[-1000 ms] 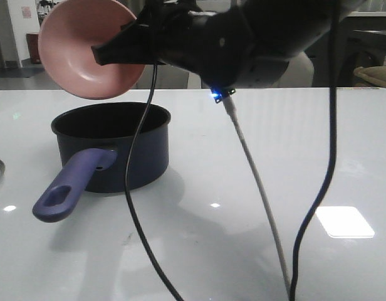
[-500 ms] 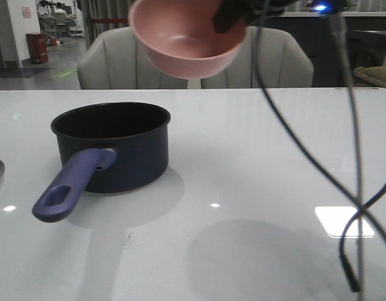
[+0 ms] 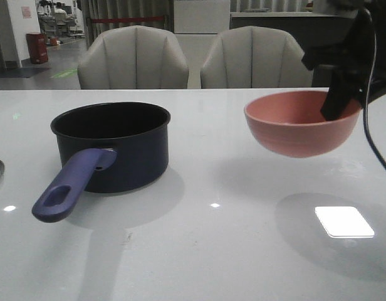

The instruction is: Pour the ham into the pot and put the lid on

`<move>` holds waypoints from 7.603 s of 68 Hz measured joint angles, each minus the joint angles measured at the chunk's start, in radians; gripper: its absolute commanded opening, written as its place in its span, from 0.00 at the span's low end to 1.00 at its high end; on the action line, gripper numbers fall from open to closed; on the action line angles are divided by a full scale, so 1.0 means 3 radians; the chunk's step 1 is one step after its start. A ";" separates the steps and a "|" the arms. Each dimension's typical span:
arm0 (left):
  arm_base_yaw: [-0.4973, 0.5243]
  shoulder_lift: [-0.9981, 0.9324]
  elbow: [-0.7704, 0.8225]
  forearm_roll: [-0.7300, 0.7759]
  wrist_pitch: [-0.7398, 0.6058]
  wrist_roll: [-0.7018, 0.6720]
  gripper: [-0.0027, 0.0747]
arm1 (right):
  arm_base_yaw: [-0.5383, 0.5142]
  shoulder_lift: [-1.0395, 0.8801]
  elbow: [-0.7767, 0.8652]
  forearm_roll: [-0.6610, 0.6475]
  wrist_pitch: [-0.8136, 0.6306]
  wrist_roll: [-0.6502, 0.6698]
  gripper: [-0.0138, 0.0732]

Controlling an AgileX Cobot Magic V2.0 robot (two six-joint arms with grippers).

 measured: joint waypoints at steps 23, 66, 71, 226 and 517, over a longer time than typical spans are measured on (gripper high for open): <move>0.0000 0.0000 0.0000 0.0000 0.0000 0.0000 0.70 | -0.0004 0.0387 0.0000 0.0080 -0.0130 0.0007 0.50; 0.0000 0.0000 0.0000 0.0000 0.0000 0.0000 0.70 | 0.0002 -0.0606 0.0141 -0.0136 -0.0396 -0.0106 0.60; 0.0000 0.0000 0.0000 0.0000 0.0000 0.0000 0.70 | 0.0050 -0.1022 0.0379 -0.0138 -0.0585 -0.0136 0.60; 0.1261 0.3844 -0.2206 0.0652 0.1175 -0.1217 0.88 | 0.0353 -0.5004 0.3656 0.0130 -0.2101 -0.0152 0.33; 0.0030 0.6630 -0.5759 0.0058 0.2708 -0.0071 0.82 | 0.0353 -0.5004 0.3656 0.0132 -0.2101 -0.0152 0.33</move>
